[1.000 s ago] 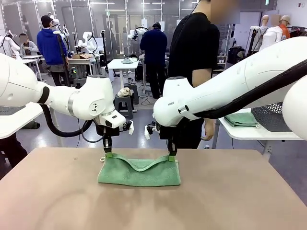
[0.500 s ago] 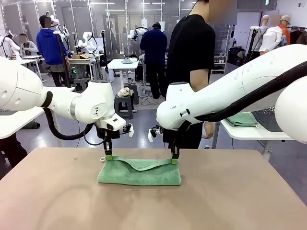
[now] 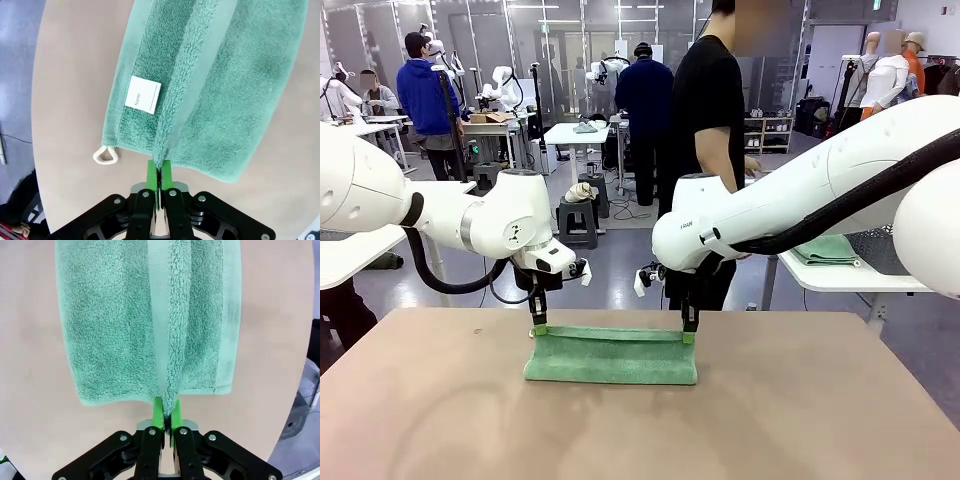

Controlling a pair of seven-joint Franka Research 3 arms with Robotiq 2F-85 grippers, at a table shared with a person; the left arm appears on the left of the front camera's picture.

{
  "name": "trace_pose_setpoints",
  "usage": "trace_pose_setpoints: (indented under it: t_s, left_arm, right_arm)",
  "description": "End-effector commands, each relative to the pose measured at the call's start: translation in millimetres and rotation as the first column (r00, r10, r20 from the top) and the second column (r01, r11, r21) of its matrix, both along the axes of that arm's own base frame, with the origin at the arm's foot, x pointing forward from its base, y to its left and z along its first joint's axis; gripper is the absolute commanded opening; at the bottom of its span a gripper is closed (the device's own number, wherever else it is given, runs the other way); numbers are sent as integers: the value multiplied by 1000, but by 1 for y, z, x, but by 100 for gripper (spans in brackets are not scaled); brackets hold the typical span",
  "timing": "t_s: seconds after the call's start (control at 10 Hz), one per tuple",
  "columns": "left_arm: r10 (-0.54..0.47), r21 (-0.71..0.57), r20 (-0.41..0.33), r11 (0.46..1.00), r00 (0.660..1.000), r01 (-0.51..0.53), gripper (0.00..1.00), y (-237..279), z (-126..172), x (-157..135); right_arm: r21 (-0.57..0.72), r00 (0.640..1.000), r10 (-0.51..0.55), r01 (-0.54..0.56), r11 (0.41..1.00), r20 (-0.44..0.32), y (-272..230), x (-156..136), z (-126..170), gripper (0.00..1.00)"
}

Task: Fold the towels and place them in the basket.
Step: When a person lays out a Towel with hook on the table, fold it in half twice.

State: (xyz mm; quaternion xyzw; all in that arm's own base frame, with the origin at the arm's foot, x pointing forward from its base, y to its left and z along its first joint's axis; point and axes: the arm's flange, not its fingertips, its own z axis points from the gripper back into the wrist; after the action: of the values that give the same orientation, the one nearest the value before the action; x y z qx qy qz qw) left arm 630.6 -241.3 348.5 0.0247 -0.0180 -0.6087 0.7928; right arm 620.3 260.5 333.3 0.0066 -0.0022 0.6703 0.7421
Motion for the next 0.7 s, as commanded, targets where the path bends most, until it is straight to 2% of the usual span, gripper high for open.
trace_pose_setpoints:
  t_s: [0.0,0.1,0.2,0.3,0.4,0.5,0.6]
  left_arm:
    - [18,21,-6,1000,1000,-18,6,-2,-1,5]
    - [13,18,-3,1000,1000,-13,23,-3,-1,5]
    - [11,15,0,1000,1000,-11,26,-4,-2,4]
    - [16,15,7,1000,1000,-16,42,-3,-2,4]
    - [36,28,21,999,999,-36,45,-2,-2,4]
    - [45,26,31,999,999,-46,62,-1,-2,4]
    - [61,26,54,998,997,-63,64,2,-2,3]
  right_arm:
    - [3,1000,-23,23,1000,11,1,6,-1,7]
    - [9,1000,-20,20,1000,13,1,7,-1,21]
    - [18,1000,-14,14,1000,20,2,6,-1,27]
    - [20,1000,-14,13,1000,28,2,6,0,41]
    - [21,999,-9,9,1000,35,3,6,1,47]
    - [23,999,-8,7,1000,47,3,6,2,61]
    - [26,998,-10,8,1000,59,3,6,2,67]
